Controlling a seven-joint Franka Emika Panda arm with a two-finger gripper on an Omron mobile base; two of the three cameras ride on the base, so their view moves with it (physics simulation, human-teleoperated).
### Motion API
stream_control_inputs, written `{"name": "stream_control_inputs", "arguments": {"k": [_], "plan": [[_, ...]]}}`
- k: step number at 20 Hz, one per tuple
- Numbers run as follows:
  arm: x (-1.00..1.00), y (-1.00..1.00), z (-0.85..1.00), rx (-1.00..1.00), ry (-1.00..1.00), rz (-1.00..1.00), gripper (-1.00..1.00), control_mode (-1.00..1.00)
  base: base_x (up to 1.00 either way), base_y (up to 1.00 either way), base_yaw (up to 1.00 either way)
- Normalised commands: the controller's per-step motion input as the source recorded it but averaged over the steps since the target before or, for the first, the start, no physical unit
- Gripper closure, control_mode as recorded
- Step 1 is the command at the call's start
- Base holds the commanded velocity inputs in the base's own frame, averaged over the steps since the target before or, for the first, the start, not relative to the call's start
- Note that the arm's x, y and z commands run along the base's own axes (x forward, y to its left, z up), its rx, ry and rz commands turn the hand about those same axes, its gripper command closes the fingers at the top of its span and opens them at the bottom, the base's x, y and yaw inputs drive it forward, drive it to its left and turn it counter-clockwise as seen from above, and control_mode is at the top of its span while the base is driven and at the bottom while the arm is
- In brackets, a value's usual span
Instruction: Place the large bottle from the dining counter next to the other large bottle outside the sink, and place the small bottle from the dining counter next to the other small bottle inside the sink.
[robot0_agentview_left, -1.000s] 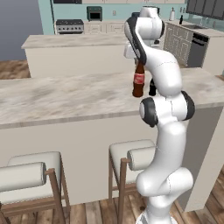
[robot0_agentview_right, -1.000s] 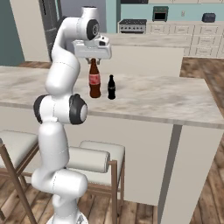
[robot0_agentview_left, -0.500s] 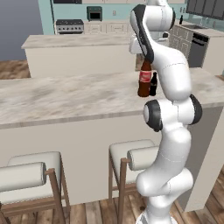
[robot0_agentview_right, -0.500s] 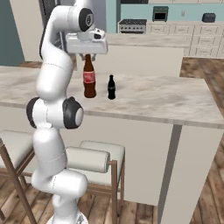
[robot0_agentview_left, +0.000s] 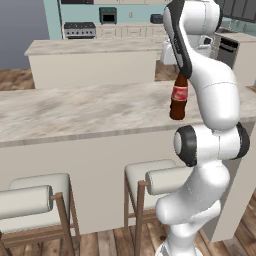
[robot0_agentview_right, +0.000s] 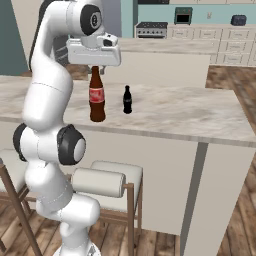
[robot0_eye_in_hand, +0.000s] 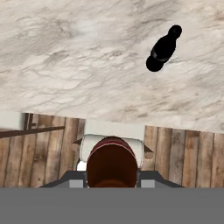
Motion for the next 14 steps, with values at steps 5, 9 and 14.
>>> {"name": "stream_control_inputs", "arguments": {"k": [5, 9, 14], "plan": [[-0.98, -0.15, 0.0, 0.0, -0.08, 0.02, 1.0, -1.0, 0.0, 0.0, 0.0], [-0.81, -0.05, 0.0, 0.0, -0.15, 0.03, 1.0, -1.0, 0.0, 0.0, 0.0], [-0.1, 0.07, -0.01, 0.0, -0.18, 0.05, 1.0, -1.0, 0.0, 0.0, 0.0]]}}
